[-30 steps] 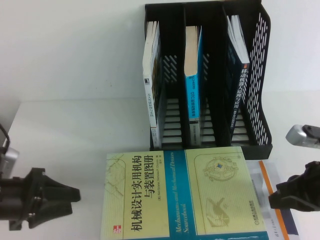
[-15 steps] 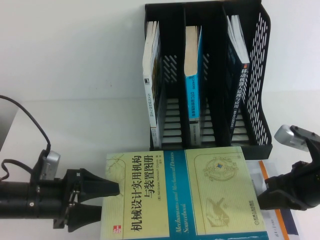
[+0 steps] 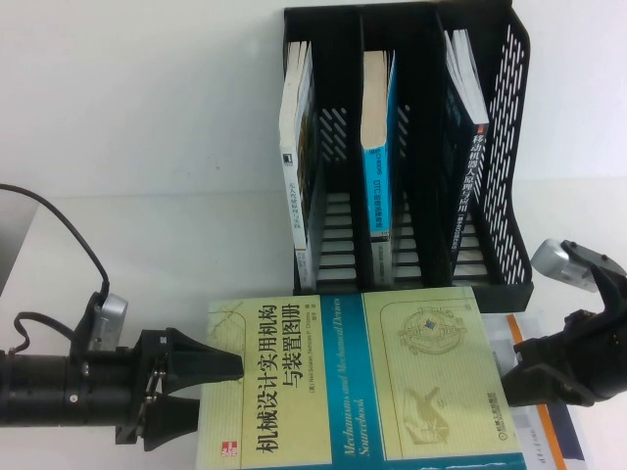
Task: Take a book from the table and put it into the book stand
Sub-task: Push book with right arm, then pick up the book with your left arm
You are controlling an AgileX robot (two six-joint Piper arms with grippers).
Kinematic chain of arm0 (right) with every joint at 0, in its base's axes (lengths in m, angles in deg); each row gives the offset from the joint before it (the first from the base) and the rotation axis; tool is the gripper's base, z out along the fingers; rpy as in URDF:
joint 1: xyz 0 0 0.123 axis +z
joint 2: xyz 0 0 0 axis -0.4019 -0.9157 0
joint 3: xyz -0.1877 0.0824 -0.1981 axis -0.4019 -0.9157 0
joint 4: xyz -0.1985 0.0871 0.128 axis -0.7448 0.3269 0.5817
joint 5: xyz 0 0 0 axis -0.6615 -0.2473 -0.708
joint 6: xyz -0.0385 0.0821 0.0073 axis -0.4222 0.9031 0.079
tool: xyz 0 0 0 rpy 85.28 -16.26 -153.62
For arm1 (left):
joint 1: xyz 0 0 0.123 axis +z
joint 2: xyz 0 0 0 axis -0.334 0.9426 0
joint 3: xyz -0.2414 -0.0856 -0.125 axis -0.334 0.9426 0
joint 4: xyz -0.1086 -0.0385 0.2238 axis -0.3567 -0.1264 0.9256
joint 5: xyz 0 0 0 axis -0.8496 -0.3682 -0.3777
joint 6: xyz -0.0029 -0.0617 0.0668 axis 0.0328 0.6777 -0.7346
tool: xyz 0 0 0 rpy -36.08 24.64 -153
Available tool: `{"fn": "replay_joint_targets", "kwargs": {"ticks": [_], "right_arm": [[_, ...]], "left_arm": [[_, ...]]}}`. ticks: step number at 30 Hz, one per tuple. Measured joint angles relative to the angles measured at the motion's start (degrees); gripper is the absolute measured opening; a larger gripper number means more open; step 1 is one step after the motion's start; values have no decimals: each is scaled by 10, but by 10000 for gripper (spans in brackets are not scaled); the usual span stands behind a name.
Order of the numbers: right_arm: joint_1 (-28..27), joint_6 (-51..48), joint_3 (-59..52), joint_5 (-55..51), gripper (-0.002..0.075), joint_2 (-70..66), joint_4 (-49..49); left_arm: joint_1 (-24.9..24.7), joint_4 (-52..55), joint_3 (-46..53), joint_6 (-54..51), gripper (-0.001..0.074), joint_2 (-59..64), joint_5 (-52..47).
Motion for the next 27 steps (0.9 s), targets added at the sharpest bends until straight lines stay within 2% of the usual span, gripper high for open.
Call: {"fn": "replay_joint_targets", "kwargs": {"ticks": [16, 19, 22, 27], "right_arm": [[-1, -27, 7, -23, -4, -33, 34], [-1, -27, 8, -23, -4, -33, 34], [-1, -28, 12, -27, -4, -35, 31], [0, -28, 23, -34, -4, -28, 7]], "left_arm": [[-1, -9, -2, -28, 629, 0, 0], [-1, -9, -2, -28, 526, 0, 0], [-1, 7, -2, -31, 286, 0, 3], [0, 25, -2, -32, 279, 1, -5]]}}
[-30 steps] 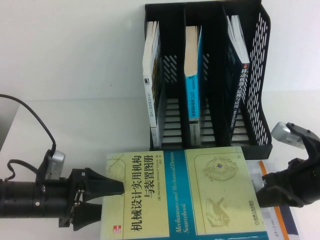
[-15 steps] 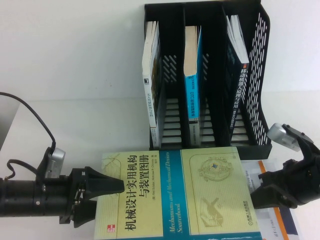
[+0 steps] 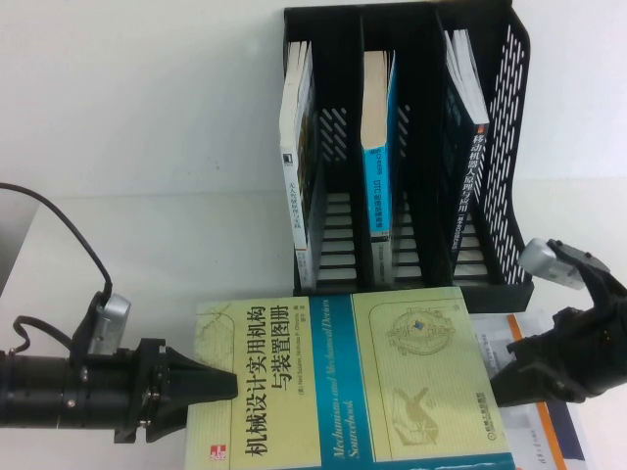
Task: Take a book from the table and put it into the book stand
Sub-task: Pick up the book with your left arm, then place the book on the book shelf
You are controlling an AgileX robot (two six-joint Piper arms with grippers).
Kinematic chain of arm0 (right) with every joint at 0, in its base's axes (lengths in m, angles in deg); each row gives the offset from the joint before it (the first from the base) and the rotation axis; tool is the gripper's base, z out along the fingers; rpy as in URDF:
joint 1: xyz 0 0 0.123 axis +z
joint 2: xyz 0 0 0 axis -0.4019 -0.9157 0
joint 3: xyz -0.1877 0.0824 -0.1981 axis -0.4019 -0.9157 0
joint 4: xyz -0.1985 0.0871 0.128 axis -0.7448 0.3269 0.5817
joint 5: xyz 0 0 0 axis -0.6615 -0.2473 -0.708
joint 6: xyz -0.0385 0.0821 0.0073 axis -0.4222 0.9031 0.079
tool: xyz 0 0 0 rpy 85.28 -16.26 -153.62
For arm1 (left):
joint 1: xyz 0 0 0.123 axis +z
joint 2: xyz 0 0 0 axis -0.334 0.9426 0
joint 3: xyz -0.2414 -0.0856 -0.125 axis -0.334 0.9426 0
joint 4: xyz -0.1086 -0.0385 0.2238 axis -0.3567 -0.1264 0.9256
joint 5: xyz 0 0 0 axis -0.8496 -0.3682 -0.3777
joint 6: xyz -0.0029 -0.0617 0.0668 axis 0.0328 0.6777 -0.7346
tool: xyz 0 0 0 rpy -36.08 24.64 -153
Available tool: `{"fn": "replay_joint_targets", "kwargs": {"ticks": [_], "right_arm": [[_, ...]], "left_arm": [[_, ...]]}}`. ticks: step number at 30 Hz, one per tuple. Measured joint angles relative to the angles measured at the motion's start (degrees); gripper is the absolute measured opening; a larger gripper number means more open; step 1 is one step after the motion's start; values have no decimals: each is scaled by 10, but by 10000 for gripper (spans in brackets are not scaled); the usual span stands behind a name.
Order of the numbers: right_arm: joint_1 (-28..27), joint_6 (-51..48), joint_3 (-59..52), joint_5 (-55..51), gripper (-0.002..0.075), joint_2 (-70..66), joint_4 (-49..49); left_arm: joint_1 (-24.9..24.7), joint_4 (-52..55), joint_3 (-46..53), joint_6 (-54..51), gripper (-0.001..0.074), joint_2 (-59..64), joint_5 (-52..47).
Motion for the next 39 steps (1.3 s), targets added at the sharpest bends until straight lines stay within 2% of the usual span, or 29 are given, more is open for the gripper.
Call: {"fn": "replay_joint_targets", "kwargs": {"ticks": [7, 13, 19, 22, 25, 31, 35, 39], "right_arm": [[0, 5, 0, 17, -4, 96, -14], [0, 11, 0, 19, -4, 194, -29], [0, 20, 0, 27, -4, 260, -48], [0, 20, 0, 27, -4, 269, -50], [0, 20, 0, 36, -4, 270, -50], [0, 24, 0, 50, -4, 270, -50], [0, 24, 0, 51, -4, 270, -50], [0, 24, 0, 52, -4, 270, -50]], "left_arm": [[0, 2, 0, -8, 279, -8, 1], [0, 43, -19, 26, 276, -74, 7], [-1, 140, -97, 179, 244, -190, 4], [-17, 212, -160, 276, 239, -242, -3], [-63, 292, -241, 388, 232, -277, -9], [-198, 425, -393, 562, 202, -293, -31], [-289, 551, -489, 685, 191, -287, -64], [-336, 648, -550, 760, 191, -273, -64]]}}
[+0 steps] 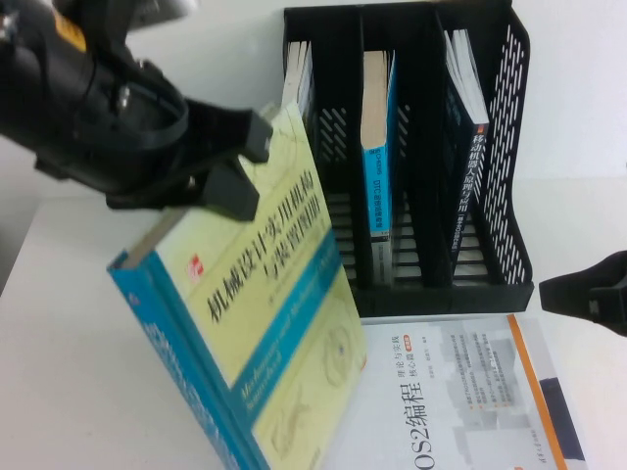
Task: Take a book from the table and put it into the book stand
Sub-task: Place the book on the book shelf
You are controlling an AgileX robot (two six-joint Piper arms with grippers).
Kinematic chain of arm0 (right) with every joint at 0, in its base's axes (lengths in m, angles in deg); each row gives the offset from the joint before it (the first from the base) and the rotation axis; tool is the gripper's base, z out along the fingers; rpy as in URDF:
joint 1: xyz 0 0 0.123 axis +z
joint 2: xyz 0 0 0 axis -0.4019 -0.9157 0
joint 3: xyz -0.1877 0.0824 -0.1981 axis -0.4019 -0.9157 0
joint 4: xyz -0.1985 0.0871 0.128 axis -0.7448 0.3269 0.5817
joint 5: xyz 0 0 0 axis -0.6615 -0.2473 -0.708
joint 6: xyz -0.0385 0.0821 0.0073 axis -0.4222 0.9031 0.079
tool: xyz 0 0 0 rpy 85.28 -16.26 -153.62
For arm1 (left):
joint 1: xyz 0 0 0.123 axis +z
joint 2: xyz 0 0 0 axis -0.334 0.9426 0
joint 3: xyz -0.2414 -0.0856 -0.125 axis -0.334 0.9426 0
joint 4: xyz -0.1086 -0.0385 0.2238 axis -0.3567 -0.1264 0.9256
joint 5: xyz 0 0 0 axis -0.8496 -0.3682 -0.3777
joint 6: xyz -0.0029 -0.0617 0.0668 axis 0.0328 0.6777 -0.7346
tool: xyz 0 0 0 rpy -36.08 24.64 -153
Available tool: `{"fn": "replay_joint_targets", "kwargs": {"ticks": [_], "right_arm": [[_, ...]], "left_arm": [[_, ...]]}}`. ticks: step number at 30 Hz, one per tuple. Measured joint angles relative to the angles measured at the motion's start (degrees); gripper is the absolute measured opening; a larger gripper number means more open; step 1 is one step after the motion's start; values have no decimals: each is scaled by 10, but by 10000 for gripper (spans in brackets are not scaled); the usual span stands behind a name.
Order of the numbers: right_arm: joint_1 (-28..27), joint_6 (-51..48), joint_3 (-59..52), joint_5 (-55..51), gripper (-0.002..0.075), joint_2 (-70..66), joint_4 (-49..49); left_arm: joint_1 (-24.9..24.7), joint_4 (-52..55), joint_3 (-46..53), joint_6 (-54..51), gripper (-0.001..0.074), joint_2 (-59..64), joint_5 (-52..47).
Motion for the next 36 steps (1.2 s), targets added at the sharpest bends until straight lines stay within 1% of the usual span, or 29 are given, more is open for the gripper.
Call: {"fn": "replay_joint_targets", "kwargs": {"ticks": [6, 9, 23, 29, 36], "right_arm": [[0, 0, 0, 1, -4, 0, 0], [0, 0, 0, 1, -4, 0, 0], [0, 0, 0, 8, -4, 0, 0], [0, 0, 0, 8, -4, 0, 0], [0, 0, 0, 8, -4, 0, 0]], "left_arm": [[-37, 91, -76, 70, 191, 29, 0], [-47, 117, -116, 89, 191, 55, 0], [-56, 168, -235, 103, 191, 183, 1], [-56, 177, -316, 97, 191, 238, 1], [-56, 204, -435, 88, 191, 303, 1]]}}
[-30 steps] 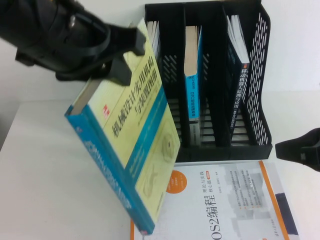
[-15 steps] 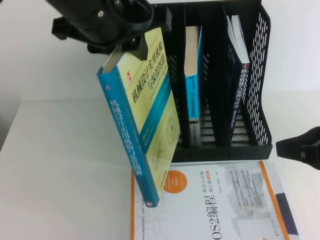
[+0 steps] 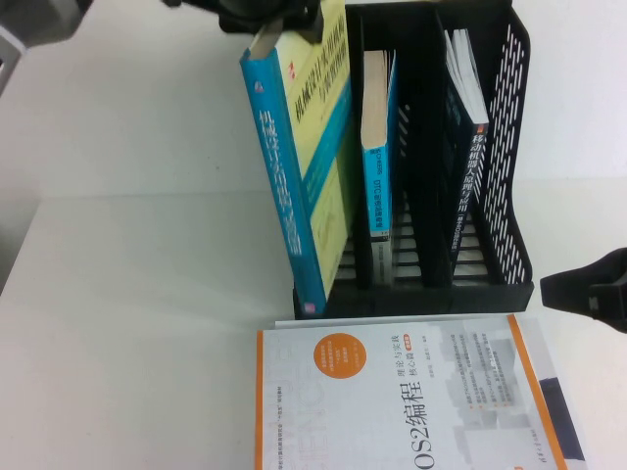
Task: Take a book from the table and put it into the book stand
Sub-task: Place the book on the book shelf
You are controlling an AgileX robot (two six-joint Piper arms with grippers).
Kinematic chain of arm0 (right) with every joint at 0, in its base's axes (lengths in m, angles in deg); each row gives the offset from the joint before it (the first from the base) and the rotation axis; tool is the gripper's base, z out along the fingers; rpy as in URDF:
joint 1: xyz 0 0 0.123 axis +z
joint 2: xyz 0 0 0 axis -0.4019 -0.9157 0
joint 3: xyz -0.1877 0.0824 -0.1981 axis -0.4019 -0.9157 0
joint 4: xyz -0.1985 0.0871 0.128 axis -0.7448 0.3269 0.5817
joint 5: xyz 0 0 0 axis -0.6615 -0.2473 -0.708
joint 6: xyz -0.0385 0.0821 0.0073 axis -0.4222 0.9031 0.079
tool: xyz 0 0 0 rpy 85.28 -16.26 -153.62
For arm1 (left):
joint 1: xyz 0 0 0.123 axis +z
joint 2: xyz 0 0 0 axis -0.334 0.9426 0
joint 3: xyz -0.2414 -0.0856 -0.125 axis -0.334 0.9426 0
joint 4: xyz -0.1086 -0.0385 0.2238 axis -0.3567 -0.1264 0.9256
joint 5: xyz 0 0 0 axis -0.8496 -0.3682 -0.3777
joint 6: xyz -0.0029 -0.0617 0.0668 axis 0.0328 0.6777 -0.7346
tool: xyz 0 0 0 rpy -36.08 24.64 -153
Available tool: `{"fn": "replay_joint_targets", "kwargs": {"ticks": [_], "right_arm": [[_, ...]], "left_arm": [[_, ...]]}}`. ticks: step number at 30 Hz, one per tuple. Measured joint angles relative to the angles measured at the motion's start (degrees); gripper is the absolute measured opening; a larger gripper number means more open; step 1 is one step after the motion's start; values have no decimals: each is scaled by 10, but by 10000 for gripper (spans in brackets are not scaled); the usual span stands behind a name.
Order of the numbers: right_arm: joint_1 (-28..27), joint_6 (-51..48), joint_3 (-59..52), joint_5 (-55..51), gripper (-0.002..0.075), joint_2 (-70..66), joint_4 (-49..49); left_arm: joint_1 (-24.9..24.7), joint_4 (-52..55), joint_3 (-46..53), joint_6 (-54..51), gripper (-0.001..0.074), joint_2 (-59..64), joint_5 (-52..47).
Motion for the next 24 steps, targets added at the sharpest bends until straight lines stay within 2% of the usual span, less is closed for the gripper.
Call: {"fn": "replay_joint_targets", "kwargs": {"ticks": [5, 12, 24], "right_arm": [[0, 0, 0, 0, -4, 0, 0], [0, 0, 0, 0, -4, 0, 0], [0, 0, 0, -7, -4, 0, 0]], "left_arm": [[0, 29, -38, -7, 191, 21, 0], [1, 13, -44, -23, 191, 67, 16], [1, 19, -45, -25, 190, 74, 43]]}}
